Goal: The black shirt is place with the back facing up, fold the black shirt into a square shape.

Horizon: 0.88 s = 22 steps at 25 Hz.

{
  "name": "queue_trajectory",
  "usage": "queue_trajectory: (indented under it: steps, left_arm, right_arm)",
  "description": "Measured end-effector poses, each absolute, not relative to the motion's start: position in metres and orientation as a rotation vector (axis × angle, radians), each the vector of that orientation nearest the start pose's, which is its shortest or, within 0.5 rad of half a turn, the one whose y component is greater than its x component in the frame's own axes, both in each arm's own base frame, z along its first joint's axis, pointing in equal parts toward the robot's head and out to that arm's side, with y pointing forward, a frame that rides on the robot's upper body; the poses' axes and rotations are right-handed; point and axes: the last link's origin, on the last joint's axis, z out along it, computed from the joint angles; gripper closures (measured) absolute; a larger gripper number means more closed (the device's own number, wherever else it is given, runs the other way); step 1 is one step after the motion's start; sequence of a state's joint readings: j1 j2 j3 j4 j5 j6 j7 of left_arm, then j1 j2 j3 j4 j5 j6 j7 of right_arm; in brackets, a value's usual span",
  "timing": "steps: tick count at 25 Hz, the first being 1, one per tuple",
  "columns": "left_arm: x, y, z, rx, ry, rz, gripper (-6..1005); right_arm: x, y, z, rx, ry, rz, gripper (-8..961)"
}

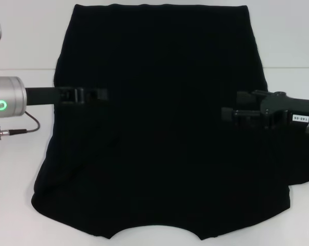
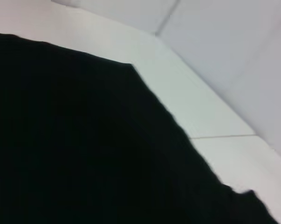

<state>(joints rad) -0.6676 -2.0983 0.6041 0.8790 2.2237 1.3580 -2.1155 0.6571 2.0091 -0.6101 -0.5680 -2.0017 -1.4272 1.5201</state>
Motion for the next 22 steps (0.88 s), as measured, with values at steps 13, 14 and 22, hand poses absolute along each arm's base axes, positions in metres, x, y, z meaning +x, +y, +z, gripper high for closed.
queue_trajectory:
  steps: [13, 14, 22]
  left_arm:
    - [-0.231, 0.369, 0.031, -2.572, -1.033, -0.785, 502]
    - [-0.228, 0.363, 0.025, -2.623, -0.951, -0.819, 466]
    - [-0.213, 0.341, -0.023, -2.801, -0.459, -0.817, 146]
  right_arm:
    - [0.273, 0.401, 0.074, -2.350, 1.149, 0.694, 38]
    - [0.278, 0.401, 0.081, -2.323, 1.241, 0.670, 38]
    - [0.314, 0.387, 0.101, -2.101, 1.732, 0.424, 39]
